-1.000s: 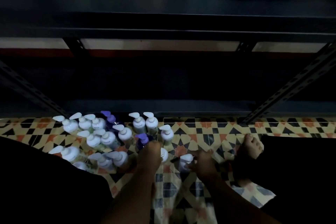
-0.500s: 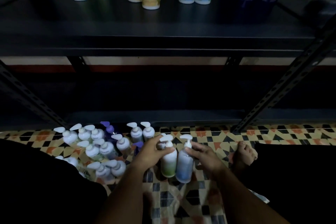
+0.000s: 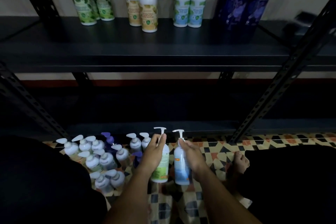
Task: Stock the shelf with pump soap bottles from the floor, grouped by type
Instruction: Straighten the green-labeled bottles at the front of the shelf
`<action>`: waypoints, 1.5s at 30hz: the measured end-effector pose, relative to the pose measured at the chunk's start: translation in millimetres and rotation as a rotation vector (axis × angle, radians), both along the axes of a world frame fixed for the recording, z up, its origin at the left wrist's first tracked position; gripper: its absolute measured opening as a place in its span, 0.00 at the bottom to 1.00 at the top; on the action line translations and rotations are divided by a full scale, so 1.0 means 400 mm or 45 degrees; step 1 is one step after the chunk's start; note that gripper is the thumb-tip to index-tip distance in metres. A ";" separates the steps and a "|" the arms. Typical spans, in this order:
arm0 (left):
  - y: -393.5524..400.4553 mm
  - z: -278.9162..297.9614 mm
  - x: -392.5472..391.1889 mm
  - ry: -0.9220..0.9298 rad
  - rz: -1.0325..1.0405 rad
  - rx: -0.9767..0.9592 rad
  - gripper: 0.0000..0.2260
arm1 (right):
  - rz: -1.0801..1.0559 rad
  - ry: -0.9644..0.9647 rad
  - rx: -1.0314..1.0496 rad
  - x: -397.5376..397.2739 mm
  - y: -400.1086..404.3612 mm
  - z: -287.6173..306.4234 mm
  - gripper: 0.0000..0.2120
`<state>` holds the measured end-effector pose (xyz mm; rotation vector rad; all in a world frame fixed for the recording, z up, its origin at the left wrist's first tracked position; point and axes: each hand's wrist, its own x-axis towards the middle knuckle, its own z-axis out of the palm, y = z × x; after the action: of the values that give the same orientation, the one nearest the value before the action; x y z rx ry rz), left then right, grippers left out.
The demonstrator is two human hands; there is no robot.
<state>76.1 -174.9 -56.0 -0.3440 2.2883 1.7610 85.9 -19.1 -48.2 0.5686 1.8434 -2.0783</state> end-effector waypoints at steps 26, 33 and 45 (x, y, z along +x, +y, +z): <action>-0.024 -0.015 0.025 -0.076 0.015 0.265 0.17 | -0.093 0.076 -0.044 0.022 0.032 -0.023 0.07; -0.009 -0.001 0.035 0.015 -0.052 0.239 0.23 | -0.033 0.126 -0.005 0.021 0.020 -0.016 0.02; -0.013 -0.006 0.029 0.089 0.232 0.416 0.15 | -0.240 0.170 0.161 0.010 0.036 -0.040 0.24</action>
<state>87.6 -180.2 -58.4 -0.4451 2.0174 2.2270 89.7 -4.5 -64.3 0.6735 2.0816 -2.1767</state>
